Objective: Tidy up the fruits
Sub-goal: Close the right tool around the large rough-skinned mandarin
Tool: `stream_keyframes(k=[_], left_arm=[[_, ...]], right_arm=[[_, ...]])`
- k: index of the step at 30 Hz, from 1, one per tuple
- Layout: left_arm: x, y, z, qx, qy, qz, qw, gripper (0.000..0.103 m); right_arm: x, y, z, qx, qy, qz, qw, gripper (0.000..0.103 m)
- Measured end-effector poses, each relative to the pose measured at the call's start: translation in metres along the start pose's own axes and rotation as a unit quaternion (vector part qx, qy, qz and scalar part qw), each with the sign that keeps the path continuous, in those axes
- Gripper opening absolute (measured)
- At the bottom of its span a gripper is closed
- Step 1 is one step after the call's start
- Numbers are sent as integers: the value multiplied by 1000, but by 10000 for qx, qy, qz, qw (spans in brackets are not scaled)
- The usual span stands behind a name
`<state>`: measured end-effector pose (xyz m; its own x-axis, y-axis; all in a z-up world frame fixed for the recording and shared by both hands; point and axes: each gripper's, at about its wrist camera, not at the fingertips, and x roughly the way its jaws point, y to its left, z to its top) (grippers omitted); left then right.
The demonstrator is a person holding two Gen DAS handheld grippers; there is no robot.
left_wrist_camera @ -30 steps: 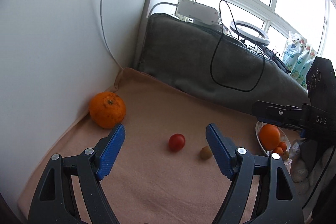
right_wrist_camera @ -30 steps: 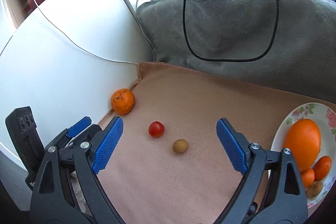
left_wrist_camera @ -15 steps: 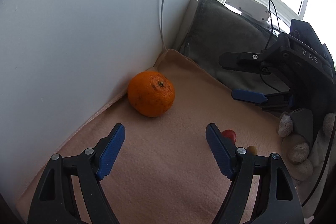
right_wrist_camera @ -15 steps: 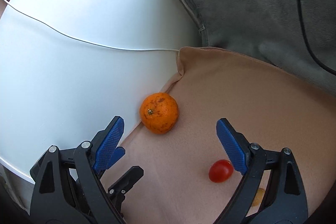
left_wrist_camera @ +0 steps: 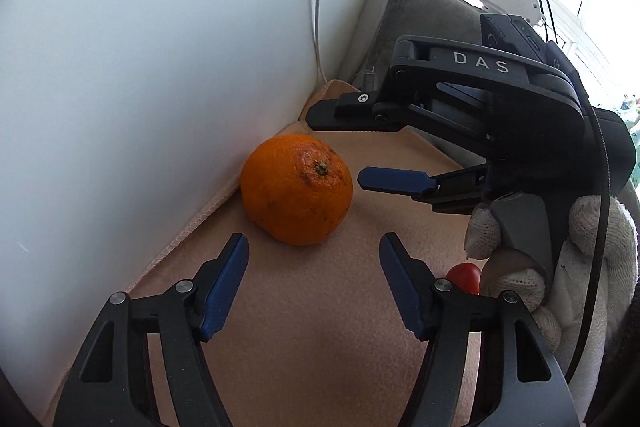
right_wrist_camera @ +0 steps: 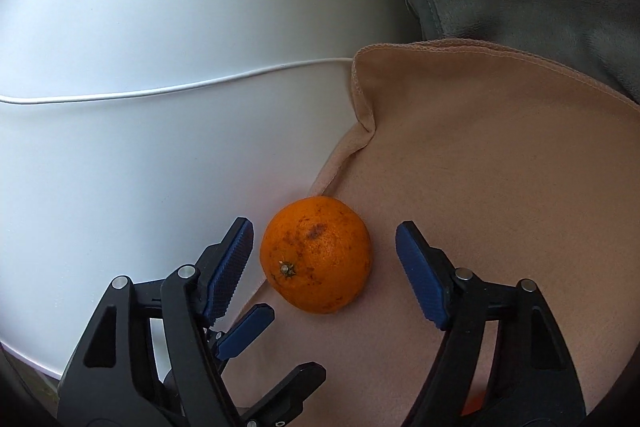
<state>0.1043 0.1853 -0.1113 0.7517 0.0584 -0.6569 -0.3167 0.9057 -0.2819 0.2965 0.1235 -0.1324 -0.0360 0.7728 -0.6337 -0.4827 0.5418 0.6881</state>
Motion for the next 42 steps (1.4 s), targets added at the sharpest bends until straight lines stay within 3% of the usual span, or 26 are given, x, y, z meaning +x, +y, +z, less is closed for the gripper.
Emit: stream_keyframes(k=[15, 21, 42], left_arm=[[15, 11, 7, -83, 222, -87, 9997, 59], [16, 13, 10, -62, 207, -92, 9997, 58], [-13, -12, -14, 247, 184, -211, 9993, 55]], right_arm=[[17, -21, -1, 415, 127, 400, 9983, 66], [17, -29, -6, 529, 93, 578, 9969, 55], [-39, -36, -52, 422, 41, 512, 9978, 55]])
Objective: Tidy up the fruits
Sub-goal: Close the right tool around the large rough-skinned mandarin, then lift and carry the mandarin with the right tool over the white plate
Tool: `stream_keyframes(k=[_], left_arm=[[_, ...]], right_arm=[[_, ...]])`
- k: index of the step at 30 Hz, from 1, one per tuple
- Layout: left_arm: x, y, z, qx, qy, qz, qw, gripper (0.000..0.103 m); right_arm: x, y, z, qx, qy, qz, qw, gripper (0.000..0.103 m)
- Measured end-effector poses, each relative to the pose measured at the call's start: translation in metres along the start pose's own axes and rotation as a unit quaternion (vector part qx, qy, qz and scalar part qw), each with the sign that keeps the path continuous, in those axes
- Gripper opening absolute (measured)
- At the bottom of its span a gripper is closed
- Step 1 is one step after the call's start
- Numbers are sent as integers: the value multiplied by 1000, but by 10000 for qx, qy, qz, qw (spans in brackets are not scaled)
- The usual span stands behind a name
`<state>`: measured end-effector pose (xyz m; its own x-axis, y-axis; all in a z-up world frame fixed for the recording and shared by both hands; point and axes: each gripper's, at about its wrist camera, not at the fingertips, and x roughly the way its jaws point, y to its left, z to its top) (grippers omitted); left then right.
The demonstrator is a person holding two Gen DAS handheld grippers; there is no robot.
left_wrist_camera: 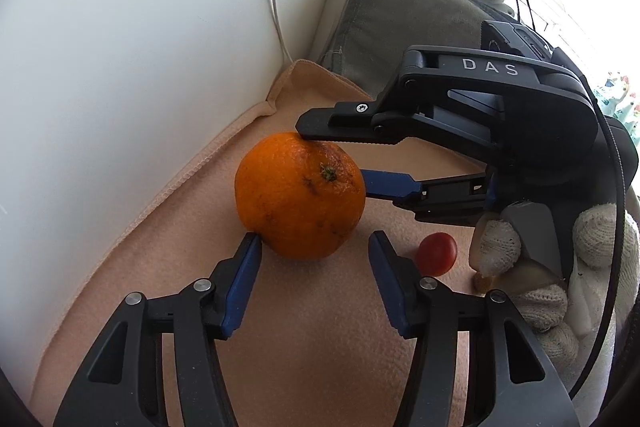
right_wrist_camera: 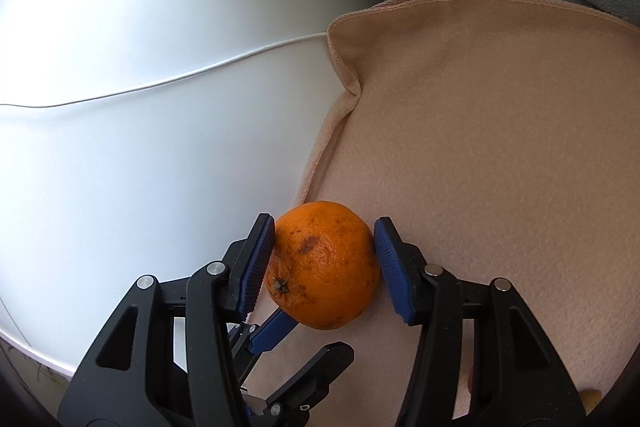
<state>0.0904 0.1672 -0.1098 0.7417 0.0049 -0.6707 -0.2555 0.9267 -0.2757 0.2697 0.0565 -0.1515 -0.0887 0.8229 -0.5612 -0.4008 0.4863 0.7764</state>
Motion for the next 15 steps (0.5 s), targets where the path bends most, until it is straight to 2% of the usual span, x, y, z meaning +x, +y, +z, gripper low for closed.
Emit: stream_keyframes(k=[7, 15], left_arm=[[-3, -2, -23, 8, 147, 62, 9999, 53], [-17, -13, -26, 129, 6, 21, 9999, 53]], right_arm=[[-1, 9, -23, -337, 55, -338, 9988, 54], [-18, 22, -32, -519, -143, -307, 9981, 54]])
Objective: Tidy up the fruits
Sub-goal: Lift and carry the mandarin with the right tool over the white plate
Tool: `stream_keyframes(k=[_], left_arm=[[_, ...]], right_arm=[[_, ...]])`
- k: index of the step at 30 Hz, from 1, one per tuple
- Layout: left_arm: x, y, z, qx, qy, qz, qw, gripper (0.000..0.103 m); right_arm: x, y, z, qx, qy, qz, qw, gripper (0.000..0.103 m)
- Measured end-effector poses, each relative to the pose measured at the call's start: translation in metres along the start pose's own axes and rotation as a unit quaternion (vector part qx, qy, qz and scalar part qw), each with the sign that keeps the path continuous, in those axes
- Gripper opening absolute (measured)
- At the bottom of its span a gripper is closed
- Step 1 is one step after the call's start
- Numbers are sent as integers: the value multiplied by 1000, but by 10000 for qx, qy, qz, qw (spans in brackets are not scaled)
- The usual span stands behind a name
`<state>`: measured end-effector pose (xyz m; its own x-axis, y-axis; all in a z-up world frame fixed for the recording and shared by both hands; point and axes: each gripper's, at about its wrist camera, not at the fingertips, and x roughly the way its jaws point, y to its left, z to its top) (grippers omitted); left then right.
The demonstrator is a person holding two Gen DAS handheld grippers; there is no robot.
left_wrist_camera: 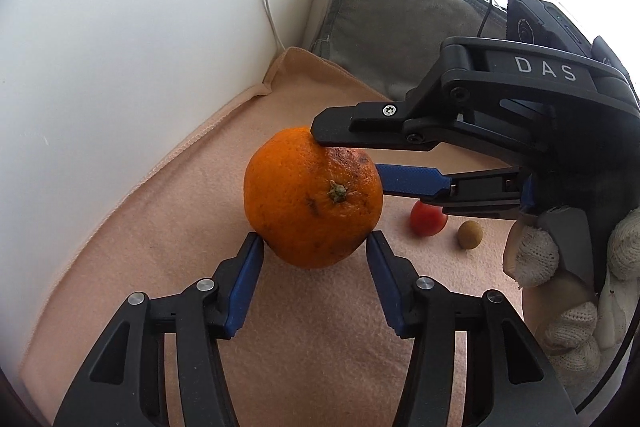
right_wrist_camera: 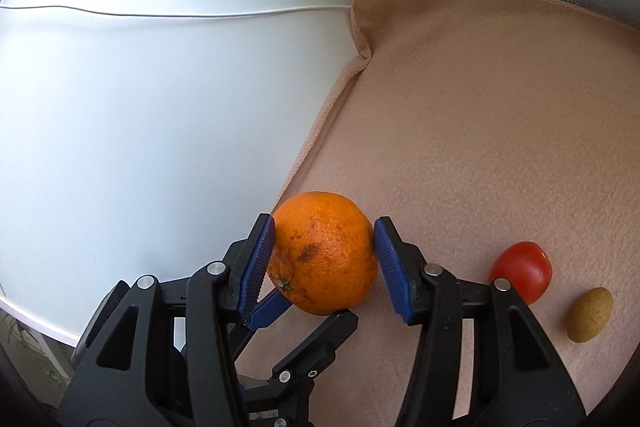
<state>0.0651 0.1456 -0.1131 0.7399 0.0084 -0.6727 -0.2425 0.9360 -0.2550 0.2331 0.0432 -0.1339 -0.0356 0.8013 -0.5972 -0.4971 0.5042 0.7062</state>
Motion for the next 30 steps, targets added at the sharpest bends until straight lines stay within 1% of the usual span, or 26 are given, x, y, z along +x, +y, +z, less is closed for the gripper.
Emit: stream_keyframes(k=[6, 8, 10, 11, 19, 24, 26, 27, 30], left_arm=[[-20, -22, 1, 195, -175, -176, 9995, 53], [-25, -31, 1, 265, -234, -254, 9991, 53], [-31, -40, 0, 339, -283, -324, 9985, 53], [-33, -45, 0, 378, -304, -357, 9982, 53], [-33, -83, -4, 702, -321, -692, 9946, 53], [-26, -111, -5, 922, -280, -932, 9910, 53], [-30, -125, -8, 1004, -256, -1043, 9891, 53], [-31, -131, -9, 1053, -250, -1092, 9881, 53], [-31, -152, -10, 1198, -218, -1235, 9848, 53]], right_arm=[[-44, 8, -19, -161, -310, -44, 9994, 54], [-65, 27, -22, -172, -428, -75, 9989, 54], [-77, 29, -27, -159, -552, -102, 9983, 54], [-94, 31, -33, -169, -608, -113, 9979, 54], [-155, 14, -59, -43, -1030, -271, 9943, 54], [-193, 0, -72, 77, -1310, -417, 9905, 54], [-209, -6, -78, 136, -1422, -481, 9886, 54], [-208, -12, -78, 171, -1484, -513, 9875, 54], [-224, -25, -84, 271, -1641, -592, 9843, 54]])
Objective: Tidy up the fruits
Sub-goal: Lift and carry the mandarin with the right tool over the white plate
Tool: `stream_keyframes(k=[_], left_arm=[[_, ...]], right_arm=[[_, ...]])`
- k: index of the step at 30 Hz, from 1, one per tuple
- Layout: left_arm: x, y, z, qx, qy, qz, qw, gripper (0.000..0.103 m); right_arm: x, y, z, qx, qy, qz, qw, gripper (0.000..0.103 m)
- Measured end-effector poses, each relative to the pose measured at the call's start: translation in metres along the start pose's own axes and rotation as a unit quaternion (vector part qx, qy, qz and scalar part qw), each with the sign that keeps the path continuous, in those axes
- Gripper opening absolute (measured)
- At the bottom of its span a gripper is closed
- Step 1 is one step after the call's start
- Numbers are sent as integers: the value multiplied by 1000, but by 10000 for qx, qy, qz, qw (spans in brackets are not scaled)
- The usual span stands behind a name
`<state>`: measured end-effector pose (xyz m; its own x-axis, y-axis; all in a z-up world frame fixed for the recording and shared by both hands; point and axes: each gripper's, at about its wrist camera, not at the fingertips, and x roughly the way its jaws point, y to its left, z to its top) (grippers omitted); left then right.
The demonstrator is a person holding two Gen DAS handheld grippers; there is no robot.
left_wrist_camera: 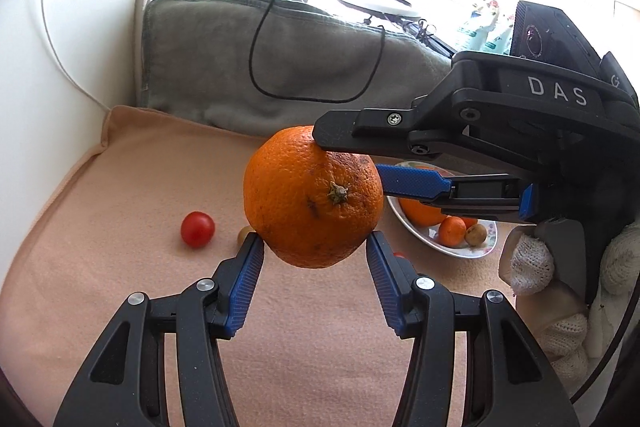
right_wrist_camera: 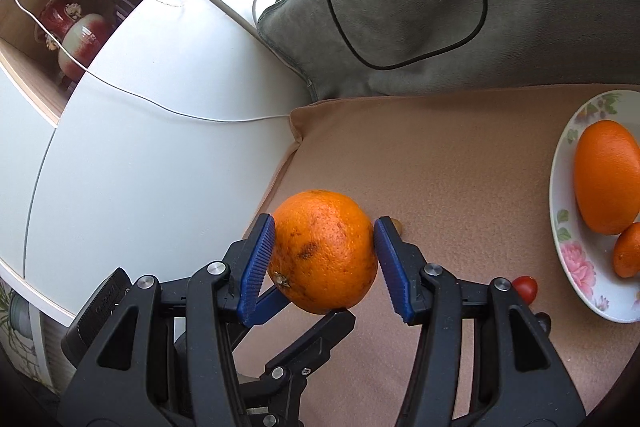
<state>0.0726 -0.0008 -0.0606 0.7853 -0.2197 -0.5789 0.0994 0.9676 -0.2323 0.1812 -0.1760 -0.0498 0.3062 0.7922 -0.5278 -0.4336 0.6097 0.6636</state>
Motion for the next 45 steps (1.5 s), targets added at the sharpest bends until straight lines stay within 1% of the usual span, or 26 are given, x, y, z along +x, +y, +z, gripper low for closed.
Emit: stream_keyframes(k=[3, 4, 11, 22, 32, 45], left_arm=[[6, -18, 2, 112, 44, -161, 9998, 53], [9, -24, 3, 155, 54, -208, 9996, 53], [24, -63, 12, 422, 104, -492, 9978, 53], [49, -113, 20, 749, 249, -781, 9938, 53], [73, -145, 28, 949, 401, -896, 9906, 53], [98, -171, 35, 1154, 574, -943, 9872, 53]], right_arm=[[-19, -12, -2, 83, -149, -116, 9998, 54], [-12, -16, -2, 118, -205, -168, 9996, 54], [-45, -41, -1, 323, -511, -343, 9976, 54], [-87, -83, 6, 615, -825, -510, 9934, 54], [-106, -118, 15, 890, -996, -550, 9895, 54], [-120, -159, 25, 1266, -1110, -509, 9844, 54]])
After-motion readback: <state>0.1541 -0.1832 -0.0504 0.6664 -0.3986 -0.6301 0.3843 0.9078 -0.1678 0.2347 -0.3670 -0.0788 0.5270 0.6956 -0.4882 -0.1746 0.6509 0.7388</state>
